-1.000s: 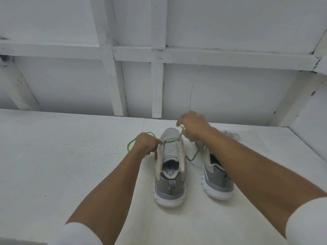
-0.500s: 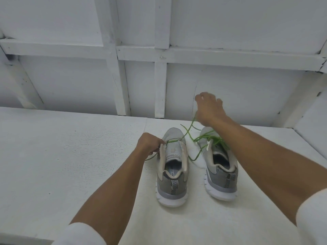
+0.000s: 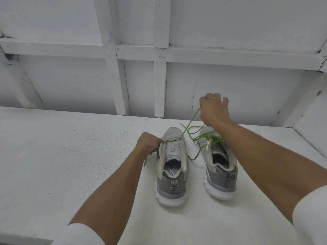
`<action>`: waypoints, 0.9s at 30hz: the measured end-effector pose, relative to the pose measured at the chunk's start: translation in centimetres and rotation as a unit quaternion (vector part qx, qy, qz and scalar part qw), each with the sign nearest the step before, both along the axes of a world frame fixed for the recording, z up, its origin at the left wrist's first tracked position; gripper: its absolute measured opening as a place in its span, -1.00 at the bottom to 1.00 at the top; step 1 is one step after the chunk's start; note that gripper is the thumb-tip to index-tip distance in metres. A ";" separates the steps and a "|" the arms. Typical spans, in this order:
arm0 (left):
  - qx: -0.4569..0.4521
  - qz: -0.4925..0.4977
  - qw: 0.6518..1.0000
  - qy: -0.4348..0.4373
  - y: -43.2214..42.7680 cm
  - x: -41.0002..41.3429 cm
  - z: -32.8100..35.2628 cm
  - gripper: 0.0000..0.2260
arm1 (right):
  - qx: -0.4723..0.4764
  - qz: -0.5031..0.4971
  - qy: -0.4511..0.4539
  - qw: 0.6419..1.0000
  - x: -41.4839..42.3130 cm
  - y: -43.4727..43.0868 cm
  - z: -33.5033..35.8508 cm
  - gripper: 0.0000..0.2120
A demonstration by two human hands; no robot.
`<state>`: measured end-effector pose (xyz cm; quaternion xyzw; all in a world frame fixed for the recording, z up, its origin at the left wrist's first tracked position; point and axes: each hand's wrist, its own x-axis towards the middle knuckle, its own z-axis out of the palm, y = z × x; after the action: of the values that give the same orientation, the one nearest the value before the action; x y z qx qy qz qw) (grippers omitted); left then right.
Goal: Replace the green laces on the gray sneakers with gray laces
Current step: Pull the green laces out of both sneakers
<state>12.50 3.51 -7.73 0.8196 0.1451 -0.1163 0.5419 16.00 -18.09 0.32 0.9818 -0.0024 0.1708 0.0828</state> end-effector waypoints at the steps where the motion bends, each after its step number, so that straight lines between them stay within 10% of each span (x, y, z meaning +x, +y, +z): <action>1: 0.001 0.001 1.000 0.000 0.0 0.0 0.0 -0.78 | 0.011 -0.001 0.010 1.000 0.1 0.0 0.1 -0.56; 5: -0.007 0.006 1.000 0.002 0.0 0.0 0.0 -0.78 | 0.031 0.063 0.164 0.984 -0.3 2.1 -2.3 -0.39; 8: -0.009 0.009 1.000 0.004 0.0 -0.2 0.1 -0.78 | 0.013 0.115 0.236 0.965 -0.9 3.7 -4.8 -0.74; 11: -0.008 0.011 1.000 0.007 -0.1 -0.2 0.1 -0.78 | 0.027 0.102 0.196 0.975 -1.4 3.9 -5.0 -0.94; 17: -0.009 0.007 1.000 0.005 -0.1 -0.4 0.2 -0.78 | 0.035 0.008 -0.003 0.999 -0.5 0.6 -1.3 -0.70; 23: -0.007 0.008 1.000 0.003 0.0 -0.2 0.0 -0.78 | 0.064 0.062 0.158 0.983 -0.7 2.1 -2.9 -0.48; 27: -0.004 0.010 1.000 0.006 -0.1 0.0 -0.2 -0.77 | 0.007 0.111 0.224 0.968 -1.4 4.0 -5.1 -0.85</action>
<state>12.49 3.45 -7.94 0.8154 0.1560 -0.1164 0.5452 14.63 -14.12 -4.77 0.9897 0.1241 -0.0452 0.0551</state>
